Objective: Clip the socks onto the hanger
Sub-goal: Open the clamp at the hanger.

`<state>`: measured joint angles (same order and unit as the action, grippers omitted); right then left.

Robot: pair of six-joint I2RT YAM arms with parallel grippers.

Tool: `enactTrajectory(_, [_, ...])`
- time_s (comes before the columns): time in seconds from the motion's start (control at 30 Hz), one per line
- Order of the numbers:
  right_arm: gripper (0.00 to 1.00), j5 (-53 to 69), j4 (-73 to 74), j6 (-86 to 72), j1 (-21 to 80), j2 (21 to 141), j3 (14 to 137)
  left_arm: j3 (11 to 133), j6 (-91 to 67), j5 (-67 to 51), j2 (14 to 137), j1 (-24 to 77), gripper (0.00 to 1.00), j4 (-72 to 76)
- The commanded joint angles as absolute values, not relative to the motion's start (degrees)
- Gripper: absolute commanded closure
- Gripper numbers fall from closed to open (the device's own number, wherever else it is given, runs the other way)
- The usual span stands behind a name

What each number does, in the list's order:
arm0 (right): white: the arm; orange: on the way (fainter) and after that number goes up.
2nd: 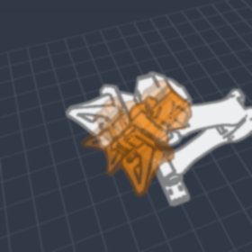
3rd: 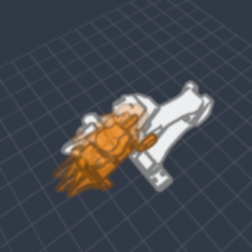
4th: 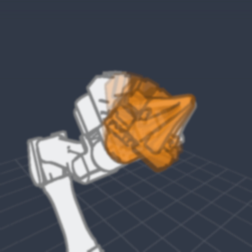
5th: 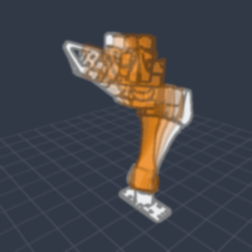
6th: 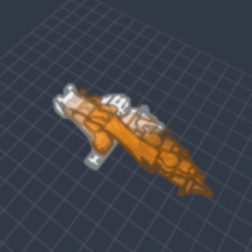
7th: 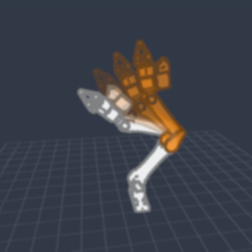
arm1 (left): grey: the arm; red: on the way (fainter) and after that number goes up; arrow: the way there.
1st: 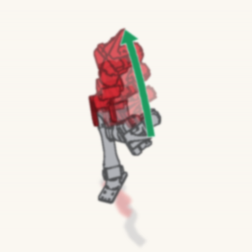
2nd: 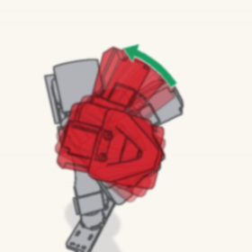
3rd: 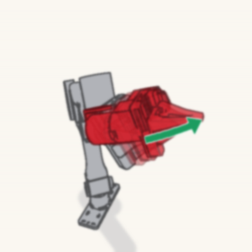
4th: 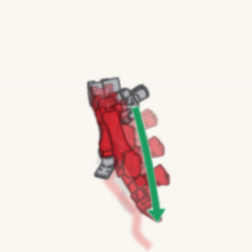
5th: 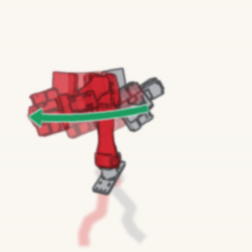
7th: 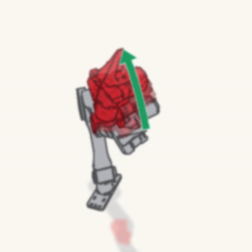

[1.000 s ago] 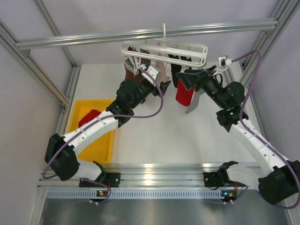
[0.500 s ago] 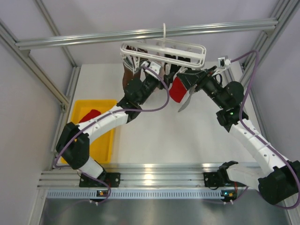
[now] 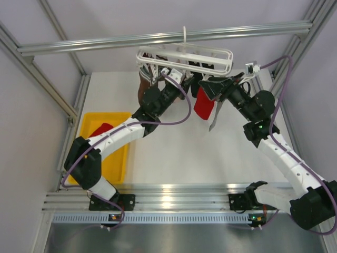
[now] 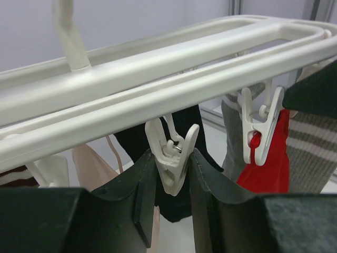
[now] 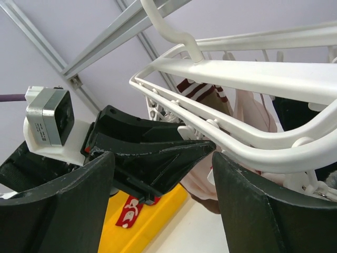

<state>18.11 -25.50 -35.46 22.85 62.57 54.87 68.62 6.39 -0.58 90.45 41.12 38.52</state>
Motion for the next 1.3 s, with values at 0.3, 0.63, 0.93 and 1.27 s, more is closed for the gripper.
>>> enactTrajectory(0.3, [0.35,23.02,-30.67,-36.04,22.94,65.56,58.36,80.23,6.52,-21.49,84.81,37.02,1.0,9.88])
enactTrajectory(0.63, [0.35,31.28,-38.84,-35.25,22.76,70.66,59.68,89.91,-3.51,-40.32,89.03,31.64,1.0,0.8])
enactTrajectory(0.93, [0.52,33.57,-40.87,-29.89,22.76,71.1,61.61,92.11,-4.31,-44.47,90.79,31.38,1.0,-2.9])
enactTrajectory(1.27, [0.55,31.82,-40.96,-24.61,22.85,72.25,62.05,93.51,-4.83,-46.41,92.2,31.29,1.0,-4.13])
